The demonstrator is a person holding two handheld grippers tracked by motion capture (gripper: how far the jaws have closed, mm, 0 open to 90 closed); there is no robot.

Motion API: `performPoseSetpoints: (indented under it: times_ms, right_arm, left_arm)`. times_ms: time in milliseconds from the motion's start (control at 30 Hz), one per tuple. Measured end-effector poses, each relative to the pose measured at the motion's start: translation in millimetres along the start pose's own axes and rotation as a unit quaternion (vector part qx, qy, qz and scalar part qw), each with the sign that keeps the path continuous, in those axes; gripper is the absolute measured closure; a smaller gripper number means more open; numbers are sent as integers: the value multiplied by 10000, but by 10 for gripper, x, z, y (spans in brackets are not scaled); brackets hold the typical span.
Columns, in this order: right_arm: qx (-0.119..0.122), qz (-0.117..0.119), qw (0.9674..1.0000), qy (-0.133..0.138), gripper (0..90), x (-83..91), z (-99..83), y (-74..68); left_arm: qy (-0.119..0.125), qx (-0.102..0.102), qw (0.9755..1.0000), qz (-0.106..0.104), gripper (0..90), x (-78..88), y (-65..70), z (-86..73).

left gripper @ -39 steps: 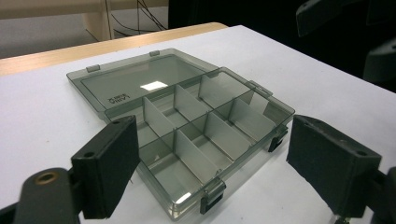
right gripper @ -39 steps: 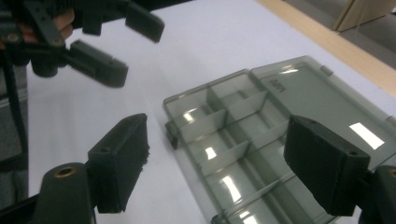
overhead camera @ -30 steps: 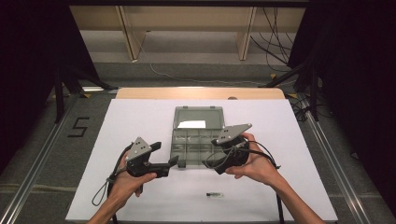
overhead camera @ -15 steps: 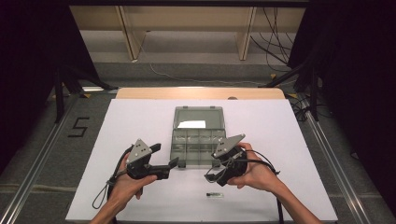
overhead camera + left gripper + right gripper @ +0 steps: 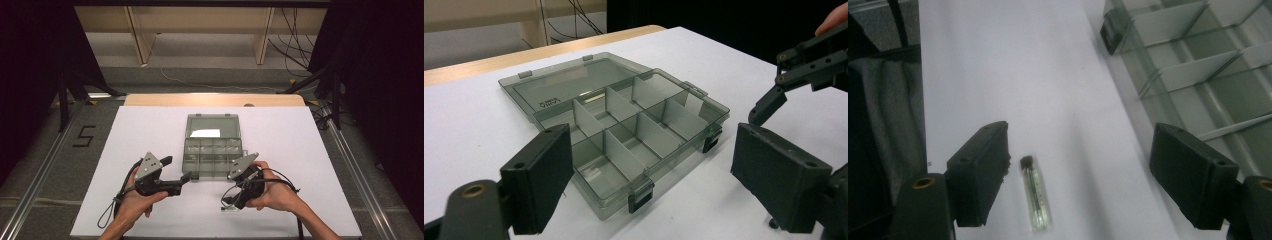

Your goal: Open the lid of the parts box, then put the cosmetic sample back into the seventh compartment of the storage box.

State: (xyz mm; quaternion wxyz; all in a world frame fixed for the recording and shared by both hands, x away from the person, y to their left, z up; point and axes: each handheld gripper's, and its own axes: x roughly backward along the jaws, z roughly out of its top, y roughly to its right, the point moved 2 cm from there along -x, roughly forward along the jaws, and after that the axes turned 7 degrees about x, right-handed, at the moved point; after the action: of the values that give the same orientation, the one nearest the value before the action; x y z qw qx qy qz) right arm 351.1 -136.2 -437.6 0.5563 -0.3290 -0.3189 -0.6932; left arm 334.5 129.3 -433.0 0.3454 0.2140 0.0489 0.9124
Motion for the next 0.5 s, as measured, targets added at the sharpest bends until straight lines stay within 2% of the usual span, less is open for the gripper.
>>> performPoseSetpoints:
  times_ms: [167, 333, 500]
  right_arm:
    - [15, 220, 9996, -173, 250, -98, -52, -46]
    - [68, 274, 9993, -261, 249, -134, -68, -64]
    - [88, 309, 9989, -356, 254, -161, -93, -68]
  left_arm:
    - [39, -10, 10000, 13, 162, 22, -12, 12]
    - [19, 31, 10000, 29, 162, 12, -18, 7]
    - [9, -40, 10000, -2, 162, 7, -1, 16]
